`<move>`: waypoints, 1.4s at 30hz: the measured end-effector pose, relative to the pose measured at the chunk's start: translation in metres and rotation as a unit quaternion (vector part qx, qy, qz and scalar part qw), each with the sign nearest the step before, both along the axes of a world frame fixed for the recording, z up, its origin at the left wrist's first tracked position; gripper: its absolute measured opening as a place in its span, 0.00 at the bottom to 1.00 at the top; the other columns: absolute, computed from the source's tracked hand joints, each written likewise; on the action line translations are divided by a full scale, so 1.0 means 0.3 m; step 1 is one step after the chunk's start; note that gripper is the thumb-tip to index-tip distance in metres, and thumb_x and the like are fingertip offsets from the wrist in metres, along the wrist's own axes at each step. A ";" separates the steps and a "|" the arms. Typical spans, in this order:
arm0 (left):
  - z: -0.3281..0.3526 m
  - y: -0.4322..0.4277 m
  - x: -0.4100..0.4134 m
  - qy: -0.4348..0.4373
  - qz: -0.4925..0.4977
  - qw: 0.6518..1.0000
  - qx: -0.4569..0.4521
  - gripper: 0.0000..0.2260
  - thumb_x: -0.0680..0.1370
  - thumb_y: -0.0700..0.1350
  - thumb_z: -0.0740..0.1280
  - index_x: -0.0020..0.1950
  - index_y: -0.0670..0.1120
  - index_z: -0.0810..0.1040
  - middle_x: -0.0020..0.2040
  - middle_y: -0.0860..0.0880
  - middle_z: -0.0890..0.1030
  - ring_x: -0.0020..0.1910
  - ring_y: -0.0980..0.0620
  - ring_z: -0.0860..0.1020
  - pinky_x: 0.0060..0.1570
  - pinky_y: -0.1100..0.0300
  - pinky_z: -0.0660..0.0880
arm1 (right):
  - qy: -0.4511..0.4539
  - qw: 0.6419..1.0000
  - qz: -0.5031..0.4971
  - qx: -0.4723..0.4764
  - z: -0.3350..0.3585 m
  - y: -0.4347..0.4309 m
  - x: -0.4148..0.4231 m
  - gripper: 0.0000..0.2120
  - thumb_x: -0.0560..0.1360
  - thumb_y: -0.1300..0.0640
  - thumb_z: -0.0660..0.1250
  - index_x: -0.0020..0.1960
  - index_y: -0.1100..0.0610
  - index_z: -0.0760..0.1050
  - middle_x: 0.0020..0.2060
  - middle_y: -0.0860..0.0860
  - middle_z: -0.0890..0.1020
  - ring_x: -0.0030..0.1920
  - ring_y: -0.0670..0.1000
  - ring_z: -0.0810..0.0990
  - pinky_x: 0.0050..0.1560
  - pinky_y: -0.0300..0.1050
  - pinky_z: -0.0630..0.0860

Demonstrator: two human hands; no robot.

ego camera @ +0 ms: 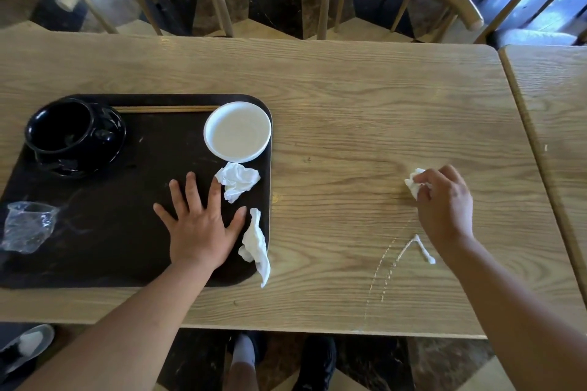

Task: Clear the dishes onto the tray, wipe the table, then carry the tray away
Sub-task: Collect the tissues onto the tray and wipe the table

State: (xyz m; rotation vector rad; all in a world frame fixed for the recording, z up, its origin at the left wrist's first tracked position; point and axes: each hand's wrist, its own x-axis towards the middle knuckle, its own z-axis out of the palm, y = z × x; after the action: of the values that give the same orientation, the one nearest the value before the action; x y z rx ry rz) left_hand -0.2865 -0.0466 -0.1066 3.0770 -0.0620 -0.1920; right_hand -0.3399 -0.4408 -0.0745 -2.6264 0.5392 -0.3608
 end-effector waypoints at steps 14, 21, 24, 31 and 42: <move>-0.002 0.007 0.004 -0.002 -0.001 1.000 -0.002 0.37 0.74 0.72 0.47 0.75 0.50 0.60 0.77 0.38 0.55 0.76 0.31 0.50 0.66 0.22 0.51 | 0.093 0.944 0.296 0.113 0.048 0.420 -0.568 0.08 0.71 0.64 0.72 0.42 0.52 0.77 0.38 0.44 0.71 0.38 0.44 0.72 0.36 0.38 0.73; -0.010 0.005 0.005 -0.006 0.003 1.000 0.000 0.38 0.74 0.73 0.44 0.75 0.50 0.59 0.78 0.38 0.55 0.77 0.32 0.49 0.67 0.23 0.50 | 0.026 0.990 0.116 0.071 0.116 0.118 -0.309 0.12 0.71 0.72 0.69 0.44 0.57 0.83 0.47 0.48 0.83 0.42 0.46 0.80 0.39 0.30 0.73; -0.010 0.006 0.004 -0.009 -0.003 1.000 -0.005 0.37 0.74 0.73 0.44 0.75 0.50 0.59 0.77 0.38 0.55 0.77 0.31 0.50 0.66 0.23 0.51 | -0.023 0.999 0.034 0.029 0.088 -0.020 -0.158 0.12 0.70 0.74 0.67 0.44 0.60 0.83 0.45 0.54 0.83 0.41 0.56 0.81 0.40 0.43 0.73; -0.019 0.011 0.010 -0.013 0.002 1.000 0.002 0.36 0.74 0.73 0.45 0.75 0.52 0.60 0.77 0.39 0.55 0.77 0.32 0.50 0.66 0.23 0.52 | 0.017 0.999 -0.033 -0.004 0.010 -0.036 -0.069 0.12 0.71 0.72 0.62 0.46 0.62 0.81 0.44 0.57 0.78 0.41 0.63 0.77 0.35 0.48 0.71; -0.025 0.012 0.011 -0.014 0.000 1.000 -0.007 0.36 0.74 0.73 0.47 0.74 0.51 0.62 0.77 0.39 0.55 0.77 0.32 0.50 0.66 0.23 0.50 | 0.058 0.962 0.263 0.040 0.004 0.340 -0.586 0.10 0.75 0.67 0.62 0.42 0.55 0.78 0.38 0.46 0.70 0.38 0.49 0.70 0.33 0.43 0.73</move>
State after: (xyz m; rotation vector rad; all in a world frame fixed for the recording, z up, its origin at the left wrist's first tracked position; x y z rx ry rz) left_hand -0.2833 -0.0429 -0.1140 3.0669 -0.0635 -0.1473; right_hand -0.5157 -0.3387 -0.0733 -2.5939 -0.1211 -0.0162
